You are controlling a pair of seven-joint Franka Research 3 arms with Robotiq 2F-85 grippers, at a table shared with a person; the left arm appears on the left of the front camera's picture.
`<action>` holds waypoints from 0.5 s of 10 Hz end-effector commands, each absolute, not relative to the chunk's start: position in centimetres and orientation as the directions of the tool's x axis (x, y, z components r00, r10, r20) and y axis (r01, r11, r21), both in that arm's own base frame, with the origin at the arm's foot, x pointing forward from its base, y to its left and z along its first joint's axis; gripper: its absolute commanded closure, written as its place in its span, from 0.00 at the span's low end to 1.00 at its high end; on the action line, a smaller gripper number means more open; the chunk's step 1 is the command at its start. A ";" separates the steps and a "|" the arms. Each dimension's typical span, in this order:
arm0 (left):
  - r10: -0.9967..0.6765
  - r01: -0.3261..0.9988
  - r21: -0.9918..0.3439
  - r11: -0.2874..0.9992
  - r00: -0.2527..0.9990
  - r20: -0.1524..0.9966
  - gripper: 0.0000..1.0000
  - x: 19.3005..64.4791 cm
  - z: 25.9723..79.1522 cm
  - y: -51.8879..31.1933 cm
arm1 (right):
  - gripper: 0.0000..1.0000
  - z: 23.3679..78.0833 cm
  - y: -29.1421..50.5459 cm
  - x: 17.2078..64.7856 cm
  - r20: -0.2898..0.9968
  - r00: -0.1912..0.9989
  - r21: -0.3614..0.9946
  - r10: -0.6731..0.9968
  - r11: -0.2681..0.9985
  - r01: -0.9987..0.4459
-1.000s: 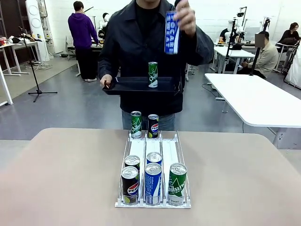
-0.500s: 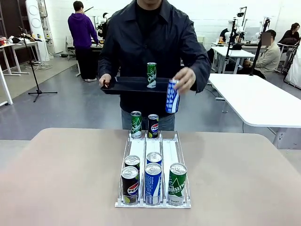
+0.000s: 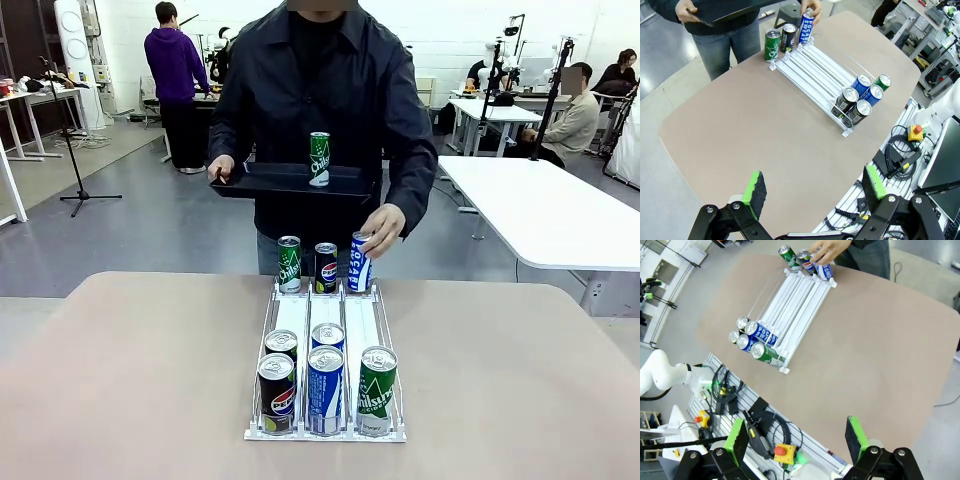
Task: Retrieve and hand over the desired beverage to the person.
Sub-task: Pick up another can of the same type that the person held from the Automatic Can Dispenser.
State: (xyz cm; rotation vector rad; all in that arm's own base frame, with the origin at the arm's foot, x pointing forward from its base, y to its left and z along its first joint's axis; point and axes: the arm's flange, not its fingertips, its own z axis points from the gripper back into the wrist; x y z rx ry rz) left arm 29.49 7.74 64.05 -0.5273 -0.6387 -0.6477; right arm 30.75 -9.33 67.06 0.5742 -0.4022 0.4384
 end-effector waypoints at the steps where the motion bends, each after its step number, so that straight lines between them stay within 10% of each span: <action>1: -0.389 0.707 -0.243 0.664 0.604 0.695 0.00 29.5 64.0 7.9 | 0.00 67.1 -9.5 30.9 0.484 0.825 0.435 0.290 0.738 -0.515; 5: -0.389 0.707 -0.243 0.664 0.604 0.695 0.00 29.5 64.0 7.9 | 0.00 67.1 -9.5 30.9 0.484 0.825 0.435 0.290 0.738 -0.515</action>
